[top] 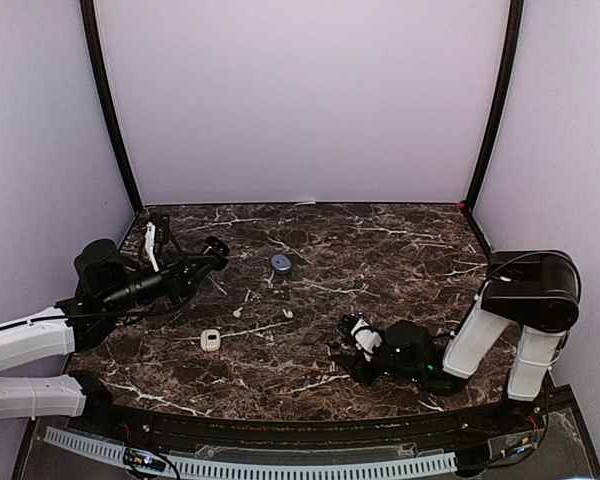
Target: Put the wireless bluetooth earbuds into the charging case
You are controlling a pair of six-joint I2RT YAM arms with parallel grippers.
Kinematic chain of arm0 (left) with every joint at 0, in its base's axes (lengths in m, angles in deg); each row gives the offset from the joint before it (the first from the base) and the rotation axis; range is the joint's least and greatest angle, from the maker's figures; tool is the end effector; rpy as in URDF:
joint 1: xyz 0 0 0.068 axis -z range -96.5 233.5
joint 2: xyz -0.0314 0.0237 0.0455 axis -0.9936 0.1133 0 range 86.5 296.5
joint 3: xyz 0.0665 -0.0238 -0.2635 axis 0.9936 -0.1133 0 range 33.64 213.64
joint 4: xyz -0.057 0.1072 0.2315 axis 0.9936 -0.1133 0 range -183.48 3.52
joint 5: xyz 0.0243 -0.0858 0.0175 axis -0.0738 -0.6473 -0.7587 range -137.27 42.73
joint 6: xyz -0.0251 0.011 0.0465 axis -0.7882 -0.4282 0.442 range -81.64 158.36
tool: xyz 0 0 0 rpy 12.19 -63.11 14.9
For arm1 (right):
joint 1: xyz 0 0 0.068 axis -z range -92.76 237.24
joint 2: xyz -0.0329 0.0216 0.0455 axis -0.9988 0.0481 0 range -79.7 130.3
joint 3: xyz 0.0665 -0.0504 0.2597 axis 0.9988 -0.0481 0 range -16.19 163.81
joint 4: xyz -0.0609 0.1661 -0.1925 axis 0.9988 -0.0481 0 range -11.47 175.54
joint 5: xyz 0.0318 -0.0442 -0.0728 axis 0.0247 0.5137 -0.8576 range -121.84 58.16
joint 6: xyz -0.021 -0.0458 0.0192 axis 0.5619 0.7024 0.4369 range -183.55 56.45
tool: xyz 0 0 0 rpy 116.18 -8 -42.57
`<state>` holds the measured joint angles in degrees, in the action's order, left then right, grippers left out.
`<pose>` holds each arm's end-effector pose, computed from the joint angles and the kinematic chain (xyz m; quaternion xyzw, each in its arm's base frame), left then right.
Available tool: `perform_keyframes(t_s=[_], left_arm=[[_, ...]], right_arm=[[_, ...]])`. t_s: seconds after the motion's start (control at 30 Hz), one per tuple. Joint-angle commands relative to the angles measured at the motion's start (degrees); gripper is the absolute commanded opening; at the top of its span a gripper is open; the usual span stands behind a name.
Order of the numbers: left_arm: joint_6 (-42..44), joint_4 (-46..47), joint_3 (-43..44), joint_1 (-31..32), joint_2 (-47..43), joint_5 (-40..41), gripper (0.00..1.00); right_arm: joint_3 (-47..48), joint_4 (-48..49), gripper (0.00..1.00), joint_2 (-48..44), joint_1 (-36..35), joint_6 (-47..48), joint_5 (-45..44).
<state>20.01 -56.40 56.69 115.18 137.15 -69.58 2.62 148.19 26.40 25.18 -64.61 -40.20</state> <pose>0.1668 -0.1188 0.2619 0.2176 0.6577 -0.4209 0.5856 0.1283 0.2308 0.0797 -0.3921 0.7433 0.2296 0.4910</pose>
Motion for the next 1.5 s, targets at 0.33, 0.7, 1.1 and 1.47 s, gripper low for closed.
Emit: perform_keyframes(t_s=[0.33, 0.7, 1.1, 1.47], left_arm=[[1.14, 2.07, -0.74, 0.13, -0.76, 1.31, 0.01], [1.33, 2.04, -0.86, 0.09, -0.93, 1.21, 0.01], [1.39, 2.48, -0.83, 0.13, -0.08, 0.54, 0.01], [1.36, 5.92, -0.94, 0.09, 2.49, -5.64, 0.01]], right_arm=[[2.61, -4.56, 0.41, 4.24, 2.1, 1.72, 2.91], [1.64, -4.44, 0.31, 3.29, 2.56, 1.07, 3.67], [1.07, -3.85, 0.13, 3.03, 2.82, 0.56, 3.1], [0.79, -5.6, 0.06, -1.26, 2.83, 0.49, 4.77]])
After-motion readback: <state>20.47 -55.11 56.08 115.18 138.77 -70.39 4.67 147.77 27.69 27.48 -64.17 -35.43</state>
